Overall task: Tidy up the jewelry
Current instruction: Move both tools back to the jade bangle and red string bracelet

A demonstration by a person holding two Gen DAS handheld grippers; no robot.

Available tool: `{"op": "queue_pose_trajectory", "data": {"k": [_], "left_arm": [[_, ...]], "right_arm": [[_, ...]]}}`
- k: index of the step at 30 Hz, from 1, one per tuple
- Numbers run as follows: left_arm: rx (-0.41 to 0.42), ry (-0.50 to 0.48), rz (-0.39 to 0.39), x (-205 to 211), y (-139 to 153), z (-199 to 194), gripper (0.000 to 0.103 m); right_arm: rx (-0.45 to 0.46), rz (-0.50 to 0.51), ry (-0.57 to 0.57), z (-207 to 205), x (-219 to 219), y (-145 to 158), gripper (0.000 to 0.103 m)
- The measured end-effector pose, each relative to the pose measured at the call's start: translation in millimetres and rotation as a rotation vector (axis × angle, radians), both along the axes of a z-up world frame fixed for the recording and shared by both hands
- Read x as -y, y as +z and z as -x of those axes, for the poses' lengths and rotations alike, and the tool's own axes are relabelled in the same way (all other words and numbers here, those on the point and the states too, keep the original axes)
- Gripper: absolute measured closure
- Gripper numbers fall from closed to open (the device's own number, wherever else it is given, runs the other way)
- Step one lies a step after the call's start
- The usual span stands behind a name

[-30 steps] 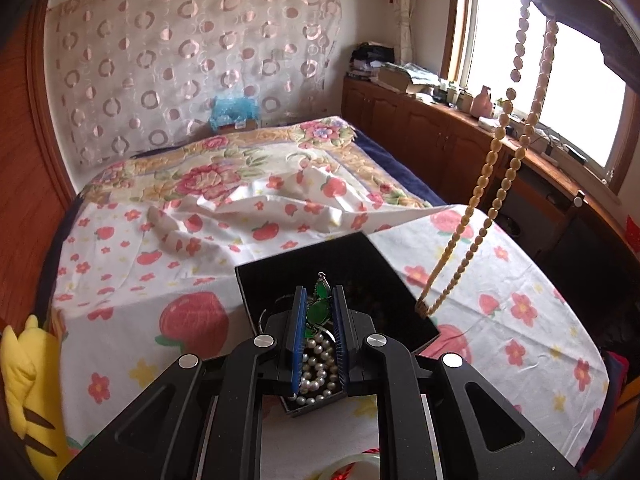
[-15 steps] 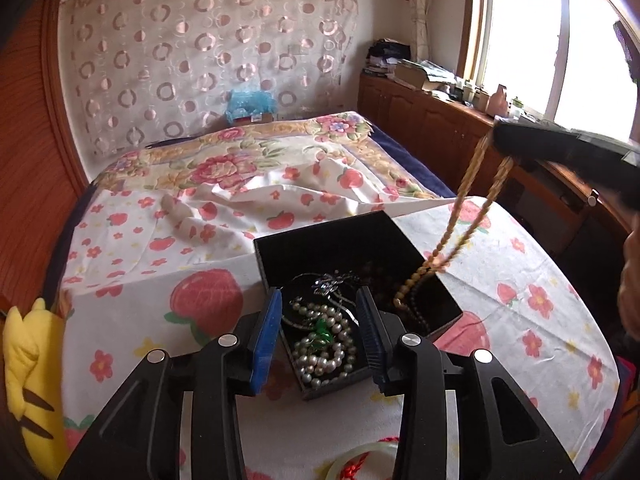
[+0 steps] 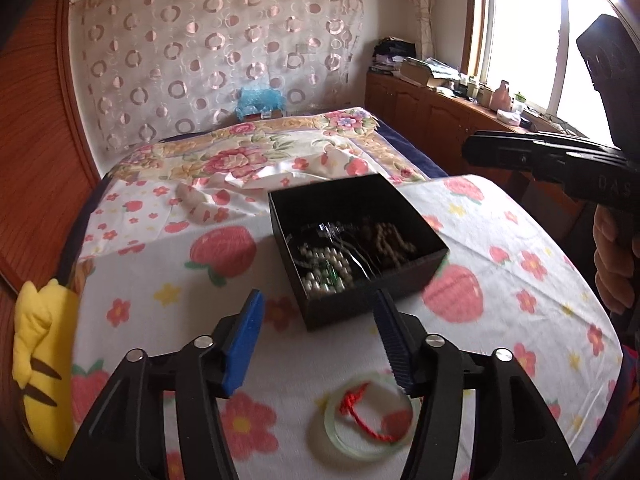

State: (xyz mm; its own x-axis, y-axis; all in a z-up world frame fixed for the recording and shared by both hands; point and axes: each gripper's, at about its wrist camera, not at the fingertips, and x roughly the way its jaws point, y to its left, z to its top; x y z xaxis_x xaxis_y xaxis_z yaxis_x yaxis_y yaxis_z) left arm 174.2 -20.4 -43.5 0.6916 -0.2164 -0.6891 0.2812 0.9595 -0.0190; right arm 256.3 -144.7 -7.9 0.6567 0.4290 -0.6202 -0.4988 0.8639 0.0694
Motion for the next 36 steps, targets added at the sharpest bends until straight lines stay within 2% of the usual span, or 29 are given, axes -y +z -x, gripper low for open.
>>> {"op": "queue_pose_trajectory", "data": {"k": [7,9,10,18,19,20,21,27,34,36], "left_arm": [[-0.028,-0.014,-0.021,7,-18,29,0.046],[-0.037,-0.018,-0.027,8,-22,33,0.039],[-0.042,-0.019,-0.028,8,-25,35,0.038],[-0.108,-0.034,-0.034,13,-47,39,0.037],[-0.112,-0.038,-0.034,14,-49,39,0.034],[-0.119,-0.048,-0.029,15,-51,40,0.027],[-0.12,-0.054,-0.028,16,-52,41,0.026],[-0.145,-0.066,-0.053,25,-63,38,0.026],[-0.167,-0.077,-0.037,24,-68,33,0.026],[-0.162,-0.088,-0.034,23,-67,35,0.034]], "right_arm": [[-0.032,-0.02,-0.019,29,12,-22,0.066],[-0.051,-0.012,-0.018,39,14,-32,0.066],[-0.058,-0.007,-0.018,41,14,-37,0.066],[-0.105,0.02,-0.008,59,15,-71,0.066],[-0.114,0.02,-0.007,60,15,-74,0.066],[-0.128,0.022,-0.006,60,15,-80,0.066],[-0.135,0.025,-0.006,61,15,-84,0.066],[-0.162,0.018,-0.003,63,13,-95,0.066],[-0.164,0.028,0.016,66,7,-97,0.066],[-0.169,0.031,0.018,66,5,-99,0.066]]}}
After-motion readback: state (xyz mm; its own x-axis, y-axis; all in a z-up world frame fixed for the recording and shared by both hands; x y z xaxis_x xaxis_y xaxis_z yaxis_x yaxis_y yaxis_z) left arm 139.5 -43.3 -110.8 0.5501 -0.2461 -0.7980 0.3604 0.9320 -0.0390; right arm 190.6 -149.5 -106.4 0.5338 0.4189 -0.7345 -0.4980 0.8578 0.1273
